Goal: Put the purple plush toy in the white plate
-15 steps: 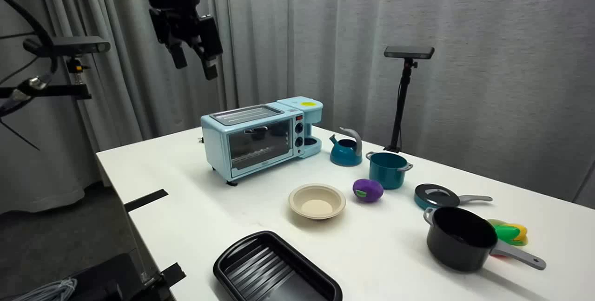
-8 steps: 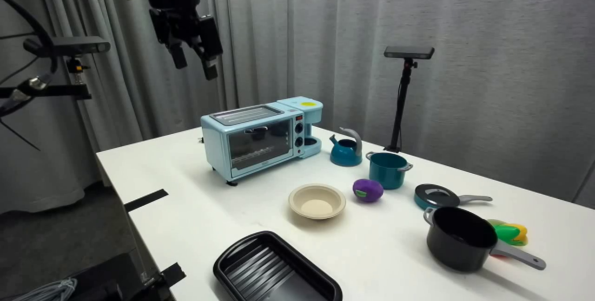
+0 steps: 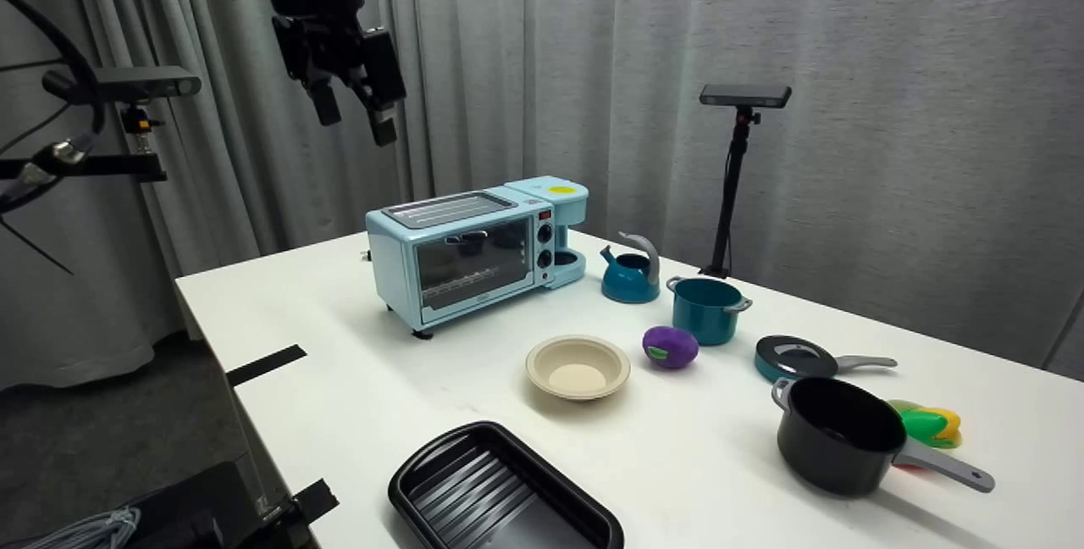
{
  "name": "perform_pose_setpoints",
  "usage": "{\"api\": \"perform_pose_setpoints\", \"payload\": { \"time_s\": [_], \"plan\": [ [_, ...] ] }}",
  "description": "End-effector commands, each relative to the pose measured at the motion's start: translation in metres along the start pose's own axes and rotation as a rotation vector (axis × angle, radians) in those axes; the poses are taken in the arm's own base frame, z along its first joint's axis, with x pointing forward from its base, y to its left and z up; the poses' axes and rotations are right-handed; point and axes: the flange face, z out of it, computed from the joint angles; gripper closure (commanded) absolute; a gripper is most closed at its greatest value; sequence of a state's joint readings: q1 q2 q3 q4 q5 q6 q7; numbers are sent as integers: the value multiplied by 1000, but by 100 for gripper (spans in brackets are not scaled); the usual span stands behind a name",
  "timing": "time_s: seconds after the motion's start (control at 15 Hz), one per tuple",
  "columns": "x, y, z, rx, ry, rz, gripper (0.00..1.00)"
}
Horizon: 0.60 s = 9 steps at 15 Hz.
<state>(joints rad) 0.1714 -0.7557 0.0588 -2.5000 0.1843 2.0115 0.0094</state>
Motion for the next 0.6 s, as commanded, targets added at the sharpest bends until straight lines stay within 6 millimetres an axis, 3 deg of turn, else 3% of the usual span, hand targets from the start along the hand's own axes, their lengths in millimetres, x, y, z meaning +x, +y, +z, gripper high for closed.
{"api": "perform_pose_setpoints", "payload": {
  "time_s": [0.0, 0.27, 0.53],
  "plan": [
    [0, 0, 0, 0, -1, 0, 0],
    [7, 7, 10, -10, -24, 18, 0],
    [27, 30, 36, -30, -62, 38, 0]
  ]
}}
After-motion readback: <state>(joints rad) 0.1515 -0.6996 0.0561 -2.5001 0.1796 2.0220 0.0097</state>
